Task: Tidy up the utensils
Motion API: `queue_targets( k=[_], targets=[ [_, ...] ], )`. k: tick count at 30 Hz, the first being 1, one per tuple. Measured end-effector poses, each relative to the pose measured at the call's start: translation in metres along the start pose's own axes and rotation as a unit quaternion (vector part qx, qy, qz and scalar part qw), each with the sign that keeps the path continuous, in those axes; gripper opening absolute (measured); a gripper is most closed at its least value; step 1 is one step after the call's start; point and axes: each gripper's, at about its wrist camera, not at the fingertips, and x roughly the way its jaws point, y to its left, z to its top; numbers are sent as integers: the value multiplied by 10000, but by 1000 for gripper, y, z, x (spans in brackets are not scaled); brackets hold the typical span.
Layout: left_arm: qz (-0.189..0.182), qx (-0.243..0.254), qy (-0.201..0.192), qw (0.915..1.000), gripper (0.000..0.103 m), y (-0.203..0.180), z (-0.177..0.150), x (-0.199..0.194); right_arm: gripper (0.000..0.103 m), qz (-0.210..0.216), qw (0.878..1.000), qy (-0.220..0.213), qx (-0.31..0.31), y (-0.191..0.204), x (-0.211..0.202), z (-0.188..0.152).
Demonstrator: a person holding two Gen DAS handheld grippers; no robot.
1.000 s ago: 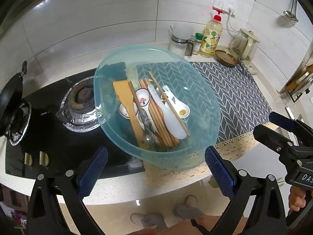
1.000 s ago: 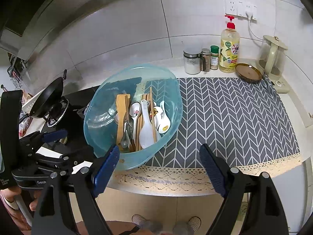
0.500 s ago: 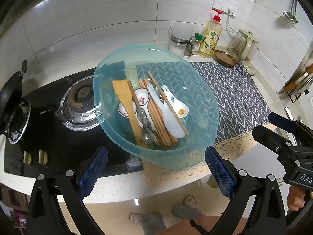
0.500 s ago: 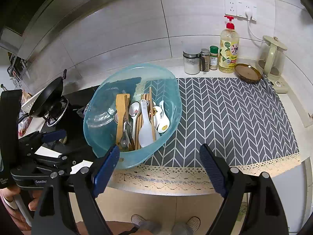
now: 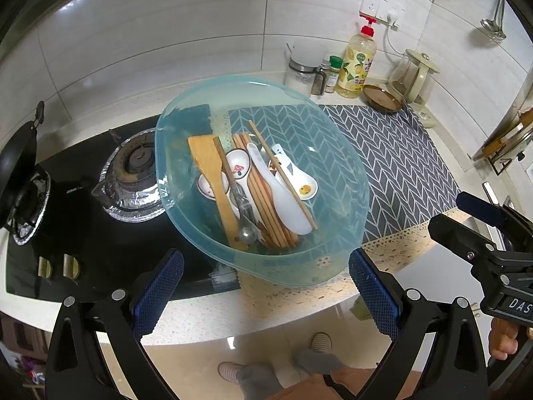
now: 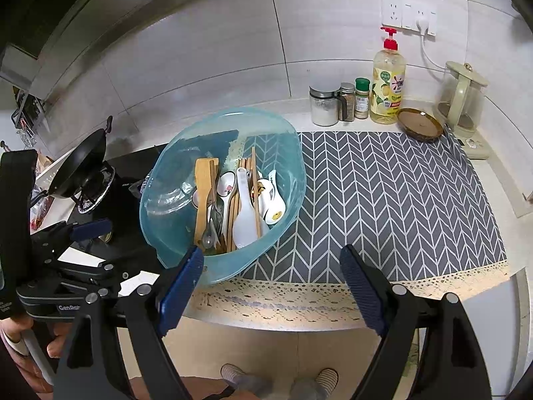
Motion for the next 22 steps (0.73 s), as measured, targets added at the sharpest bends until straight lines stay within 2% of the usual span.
queue_targets(
  k=[13, 22],
  targets=[
    [53, -27, -133, 9999, 99, 2, 0, -3, 81, -25, 9999, -92, 33, 1, 3, 0],
    [109, -35, -30, 9999, 99, 1, 1, 0, 81, -87, 9999, 14, 144, -1, 8, 1]
  ],
)
